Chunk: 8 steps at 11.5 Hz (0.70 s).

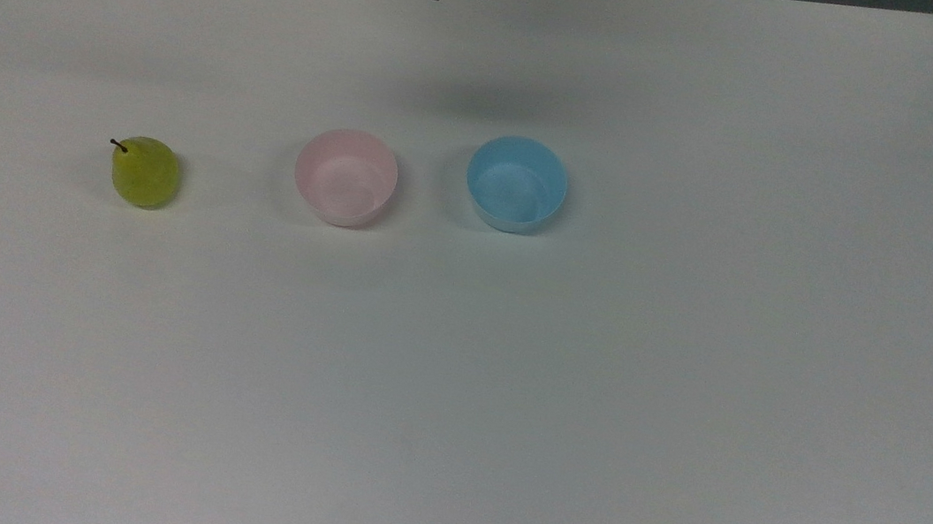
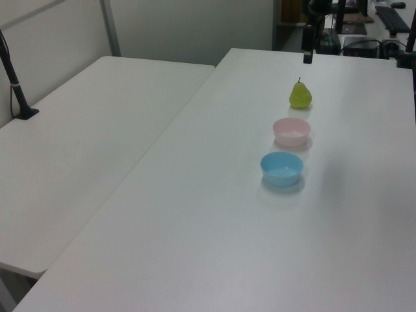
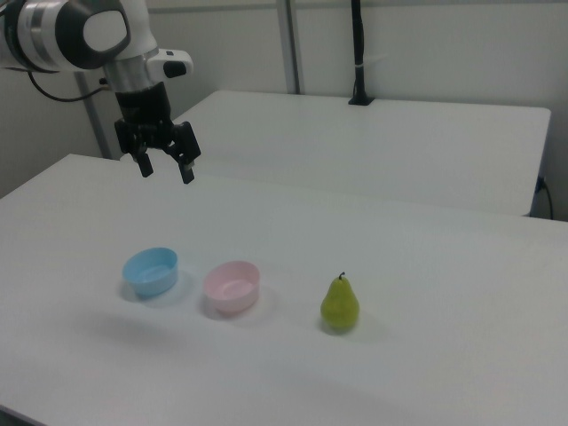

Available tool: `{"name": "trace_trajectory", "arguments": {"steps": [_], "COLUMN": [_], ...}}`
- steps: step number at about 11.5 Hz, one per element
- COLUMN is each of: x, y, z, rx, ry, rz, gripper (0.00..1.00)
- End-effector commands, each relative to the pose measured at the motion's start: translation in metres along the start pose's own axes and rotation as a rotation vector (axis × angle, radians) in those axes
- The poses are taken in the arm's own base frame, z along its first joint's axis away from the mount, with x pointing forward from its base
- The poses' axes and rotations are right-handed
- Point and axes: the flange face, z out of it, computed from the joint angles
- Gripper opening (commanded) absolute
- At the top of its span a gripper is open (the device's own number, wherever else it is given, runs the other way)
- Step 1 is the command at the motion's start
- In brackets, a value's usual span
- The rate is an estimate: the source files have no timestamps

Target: Place the pear in the bowl

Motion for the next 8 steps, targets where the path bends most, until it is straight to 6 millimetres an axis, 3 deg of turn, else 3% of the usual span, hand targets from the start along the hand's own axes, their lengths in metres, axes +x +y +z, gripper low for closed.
{"name": "trace_trajectory", "arguments": {"steps": [1, 8], "x": [-0.004, -0.001], "y": [0.002, 0.012], "z": [0.001, 0.003], "rx": [0.021, 0.018], "ry": [-0.009, -0.004], "rz": [-0.001, -0.036], "gripper": [1.0, 1.0]}}
